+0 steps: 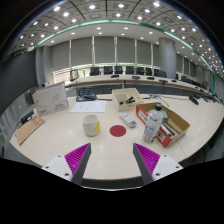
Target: Pour water
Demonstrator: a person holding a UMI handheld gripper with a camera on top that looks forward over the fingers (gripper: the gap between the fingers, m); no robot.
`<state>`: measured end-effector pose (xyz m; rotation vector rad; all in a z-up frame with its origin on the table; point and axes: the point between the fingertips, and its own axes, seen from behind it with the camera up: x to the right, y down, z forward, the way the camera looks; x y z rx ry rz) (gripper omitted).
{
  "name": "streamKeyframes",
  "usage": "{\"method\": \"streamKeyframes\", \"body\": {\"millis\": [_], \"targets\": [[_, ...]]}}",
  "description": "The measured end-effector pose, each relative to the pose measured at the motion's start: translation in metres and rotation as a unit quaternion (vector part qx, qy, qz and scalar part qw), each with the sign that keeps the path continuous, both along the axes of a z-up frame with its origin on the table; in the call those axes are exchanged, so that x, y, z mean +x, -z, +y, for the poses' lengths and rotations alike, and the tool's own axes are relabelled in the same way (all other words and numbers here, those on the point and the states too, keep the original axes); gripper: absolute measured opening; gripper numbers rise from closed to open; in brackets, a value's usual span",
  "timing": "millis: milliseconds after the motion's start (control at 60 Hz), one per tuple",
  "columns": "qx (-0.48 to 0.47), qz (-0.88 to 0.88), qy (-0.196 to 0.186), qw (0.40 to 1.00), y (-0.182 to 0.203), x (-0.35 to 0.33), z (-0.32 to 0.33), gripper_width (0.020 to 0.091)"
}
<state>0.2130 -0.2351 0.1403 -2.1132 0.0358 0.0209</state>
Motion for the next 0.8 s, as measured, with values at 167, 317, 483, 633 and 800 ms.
{"method": "streamKeyframes", "body": {"millis": [167, 317, 483, 633, 800], "targets": [[0.009, -0.007, 0.035, 0.999, 0.033, 0.096, 0.034, 0.0865], [0.010, -0.005, 0.039, 0.999, 0.061, 0.145, 0.070, 0.0861], [0.013, 0.001, 0.032, 0.999, 0.087, 0.167, 0.110, 0.0862], [0.011, 0.010, 0.025, 1.000, 0.104, 0.170, 0.136, 0.0860], [0.014, 0.012, 0.025, 1.000, 0.114, 0.171, 0.158, 0.0862]]}}
